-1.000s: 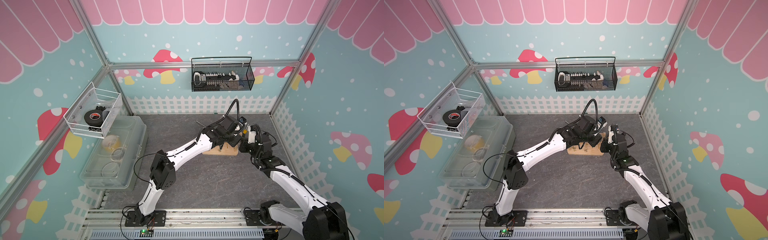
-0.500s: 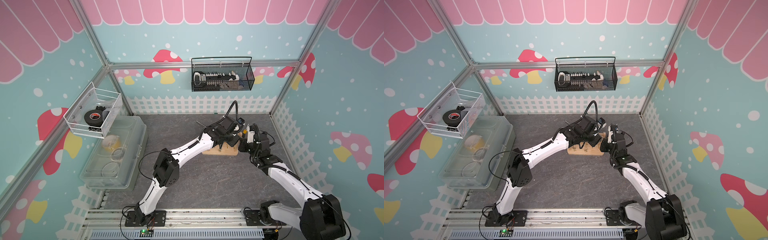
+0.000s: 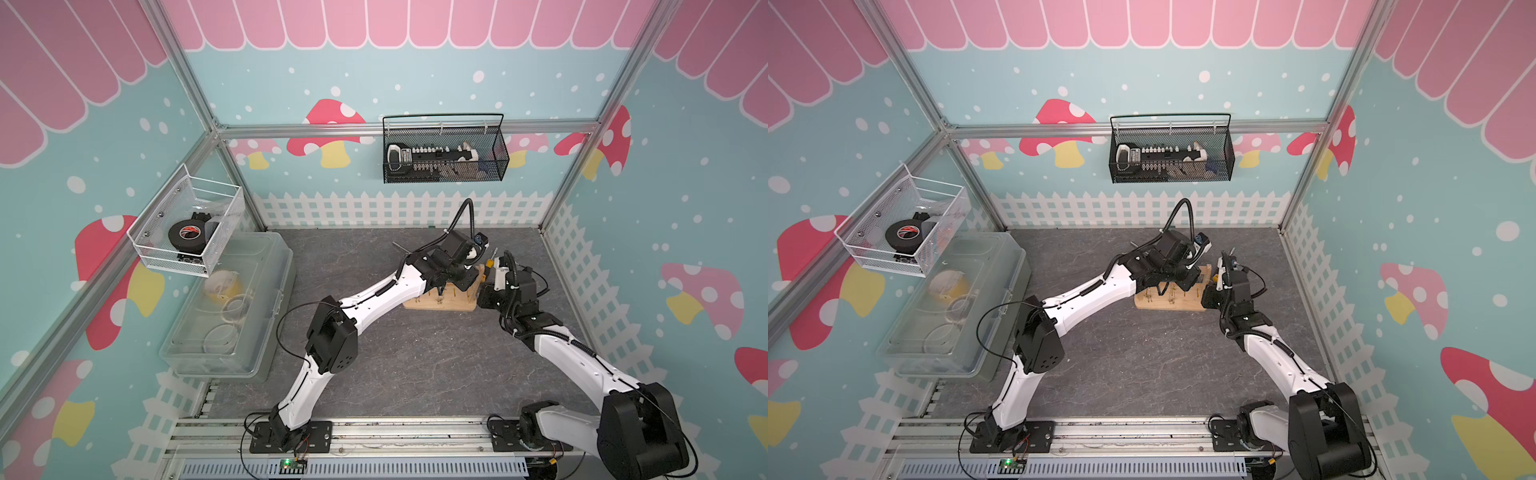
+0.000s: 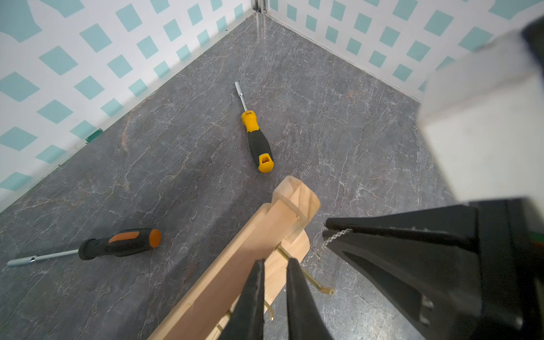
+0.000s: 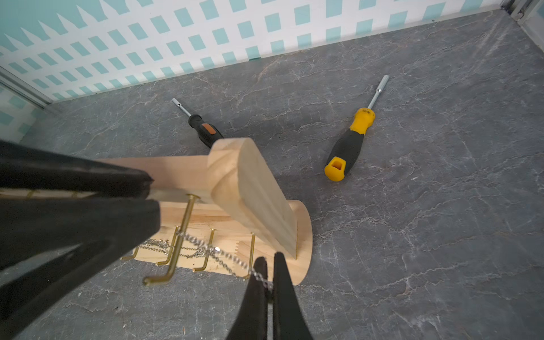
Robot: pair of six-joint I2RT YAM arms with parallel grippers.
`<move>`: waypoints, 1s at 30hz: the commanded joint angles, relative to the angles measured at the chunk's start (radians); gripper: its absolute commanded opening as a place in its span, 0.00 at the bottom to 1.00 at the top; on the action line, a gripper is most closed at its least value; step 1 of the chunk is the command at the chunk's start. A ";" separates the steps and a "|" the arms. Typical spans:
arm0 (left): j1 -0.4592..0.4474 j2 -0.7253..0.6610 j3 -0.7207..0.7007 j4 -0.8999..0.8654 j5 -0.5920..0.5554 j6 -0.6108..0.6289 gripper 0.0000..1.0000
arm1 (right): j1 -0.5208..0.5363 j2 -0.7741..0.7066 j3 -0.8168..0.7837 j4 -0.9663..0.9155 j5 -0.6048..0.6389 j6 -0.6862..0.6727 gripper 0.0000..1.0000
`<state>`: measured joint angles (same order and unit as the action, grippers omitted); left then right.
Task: Hang the necklace on the jewelry display stand
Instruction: Hang the necklace on the stand.
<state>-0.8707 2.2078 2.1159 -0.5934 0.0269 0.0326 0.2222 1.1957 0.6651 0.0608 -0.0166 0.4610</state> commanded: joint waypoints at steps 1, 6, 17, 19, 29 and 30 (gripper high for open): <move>0.006 -0.006 0.008 -0.003 0.011 0.001 0.17 | -0.006 0.014 -0.010 0.026 -0.012 0.023 0.03; 0.009 -0.033 -0.006 -0.005 -0.005 -0.027 0.22 | -0.006 0.021 -0.014 0.021 -0.034 0.040 0.03; 0.044 -0.094 -0.029 -0.011 0.019 -0.110 0.27 | -0.006 0.029 -0.006 0.005 -0.087 0.065 0.02; 0.050 -0.095 -0.036 -0.011 0.012 -0.122 0.27 | -0.006 0.024 -0.003 -0.002 -0.115 0.072 0.02; 0.063 -0.100 -0.049 -0.006 -0.009 -0.144 0.27 | -0.006 -0.013 -0.005 -0.030 -0.194 0.096 0.03; 0.064 -0.101 -0.049 -0.006 -0.009 -0.144 0.27 | -0.006 -0.014 -0.008 -0.030 -0.201 0.097 0.03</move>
<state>-0.8177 2.1414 2.0769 -0.6006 0.0330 -0.1020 0.2222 1.1988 0.6605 0.0437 -0.1818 0.5343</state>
